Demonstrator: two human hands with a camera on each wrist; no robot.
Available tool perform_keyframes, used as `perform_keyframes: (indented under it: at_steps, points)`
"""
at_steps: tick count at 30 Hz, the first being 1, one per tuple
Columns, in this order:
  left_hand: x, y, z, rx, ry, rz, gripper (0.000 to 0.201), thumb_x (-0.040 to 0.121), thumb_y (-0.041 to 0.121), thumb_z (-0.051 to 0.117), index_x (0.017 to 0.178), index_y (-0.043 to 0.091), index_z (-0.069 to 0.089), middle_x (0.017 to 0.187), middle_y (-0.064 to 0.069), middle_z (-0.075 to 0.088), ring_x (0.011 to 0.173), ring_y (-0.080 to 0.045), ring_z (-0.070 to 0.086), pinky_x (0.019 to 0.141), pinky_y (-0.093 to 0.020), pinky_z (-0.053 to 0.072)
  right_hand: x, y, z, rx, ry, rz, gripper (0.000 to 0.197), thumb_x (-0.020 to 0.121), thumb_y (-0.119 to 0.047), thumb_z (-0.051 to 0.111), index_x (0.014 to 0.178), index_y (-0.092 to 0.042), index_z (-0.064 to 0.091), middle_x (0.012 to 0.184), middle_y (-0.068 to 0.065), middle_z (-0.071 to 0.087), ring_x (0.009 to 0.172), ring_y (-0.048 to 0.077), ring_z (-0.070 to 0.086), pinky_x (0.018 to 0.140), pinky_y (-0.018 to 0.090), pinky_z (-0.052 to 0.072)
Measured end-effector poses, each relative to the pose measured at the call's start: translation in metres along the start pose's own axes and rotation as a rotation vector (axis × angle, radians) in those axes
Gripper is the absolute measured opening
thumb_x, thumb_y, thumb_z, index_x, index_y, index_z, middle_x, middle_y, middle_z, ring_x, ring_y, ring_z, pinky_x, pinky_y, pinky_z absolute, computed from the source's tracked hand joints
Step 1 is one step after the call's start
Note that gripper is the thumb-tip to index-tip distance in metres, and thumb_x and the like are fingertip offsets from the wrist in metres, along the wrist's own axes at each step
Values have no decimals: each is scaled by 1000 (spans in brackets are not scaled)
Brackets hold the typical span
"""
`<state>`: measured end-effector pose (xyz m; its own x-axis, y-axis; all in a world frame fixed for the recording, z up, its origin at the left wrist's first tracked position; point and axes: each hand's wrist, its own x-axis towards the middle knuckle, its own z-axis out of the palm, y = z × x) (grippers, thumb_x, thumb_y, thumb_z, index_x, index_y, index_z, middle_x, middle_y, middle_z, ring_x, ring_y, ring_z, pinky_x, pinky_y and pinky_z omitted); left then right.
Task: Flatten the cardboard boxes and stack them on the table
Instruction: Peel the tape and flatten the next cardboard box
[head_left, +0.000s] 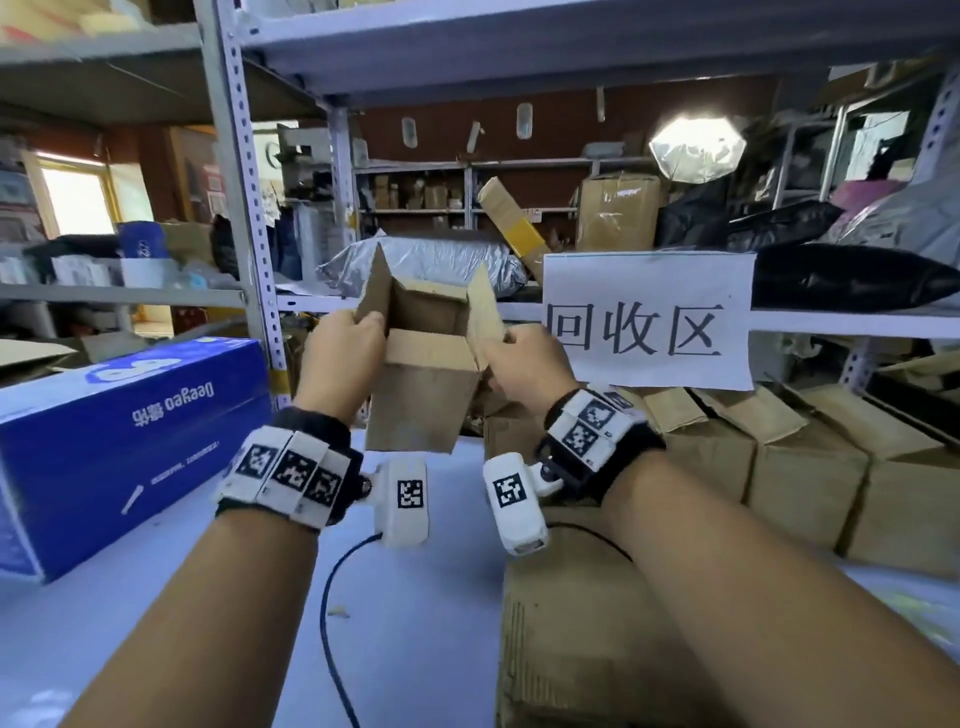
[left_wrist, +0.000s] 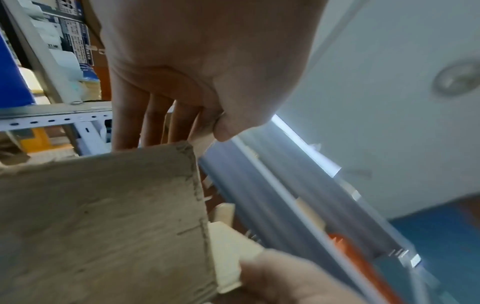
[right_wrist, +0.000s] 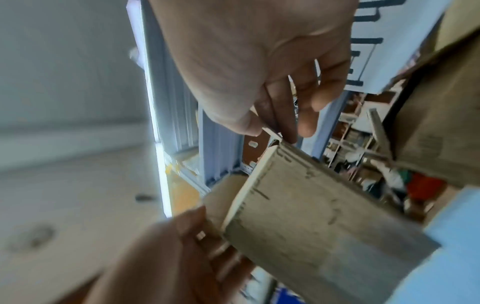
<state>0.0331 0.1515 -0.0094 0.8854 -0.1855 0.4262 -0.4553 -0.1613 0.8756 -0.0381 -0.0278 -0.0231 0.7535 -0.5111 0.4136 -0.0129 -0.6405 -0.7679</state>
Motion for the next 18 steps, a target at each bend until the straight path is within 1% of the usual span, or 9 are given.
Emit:
perform_keyframes:
  at_steps: [2, 3, 4, 6, 8, 10, 13, 16, 18]
  points:
    - [-42, 13, -7, -163, 4, 35, 22, 80, 26, 47, 87, 7, 57, 85, -11, 57, 84, -33, 60, 81, -50, 53, -26, -6, -18, 242, 37, 50, 24, 91, -26, 53, 76, -11, 63, 76, 12, 71, 70, 27, 73, 49, 30, 53]
    - [-64, 18, -8, -248, 2, 45, 18, 76, 24, 47, 87, 14, 57, 84, -7, 58, 80, -29, 58, 74, -48, 52, -41, -5, -28, 317, 60, 52, 23, 93, -25, 53, 78, -10, 64, 74, 10, 69, 65, 23, 72, 50, 30, 56]
    - [-84, 20, -8, -338, -5, 37, 25, 74, 22, 49, 96, 20, 60, 89, -5, 63, 81, -27, 60, 71, -48, 54, -56, -3, -38, 361, 82, 37, 25, 96, -25, 54, 79, -10, 64, 73, 8, 67, 64, 20, 69, 52, 33, 58]
    - [-118, 20, -2, -474, -43, -6, 49, 73, 20, 53, 121, 30, 56, 108, -4, 68, 90, -22, 67, 76, -46, 61, -87, 6, -58, 391, 123, -10, 25, 100, -29, 55, 82, -17, 67, 79, 5, 70, 74, 21, 69, 62, 42, 63]
    - [-145, 18, 11, -537, -110, -40, 56, 84, 18, 59, 137, 31, 44, 121, -8, 65, 104, -26, 68, 80, -48, 63, -118, 19, -80, 400, 168, -8, 24, 102, -32, 55, 84, -25, 70, 85, 3, 73, 86, 26, 70, 71, 48, 63]
    - [-163, 20, 29, -574, -190, -71, 60, 99, 17, 59, 149, 34, 30, 129, -11, 61, 113, -30, 66, 77, -48, 64, -146, 36, -101, 415, 218, 23, 25, 103, -32, 54, 85, -24, 71, 92, 15, 72, 89, 32, 69, 68, 46, 63]
    - [-179, 28, 56, -570, -288, -112, 68, 102, 27, 59, 155, 39, 17, 134, -4, 58, 114, -28, 67, 72, -45, 64, -177, 63, -135, 390, 319, 82, 27, 103, -30, 55, 84, -17, 69, 91, 13, 71, 87, 28, 69, 61, 37, 63]
    - [-183, 36, 76, -569, -284, -90, 69, 101, 31, 61, 155, 40, 19, 137, 5, 52, 112, -17, 65, 79, -46, 63, -197, 82, -167, 379, 390, 121, 26, 103, -29, 54, 88, -16, 69, 95, 19, 73, 94, 39, 70, 77, 54, 61]
    - [-185, 41, 84, -530, -262, -33, 63, 101, 32, 62, 154, 38, 28, 142, 8, 47, 112, -1, 57, 87, -40, 58, -206, 86, -183, 386, 418, 99, 24, 105, -27, 51, 89, -22, 69, 96, 10, 76, 98, 35, 69, 84, 52, 59]
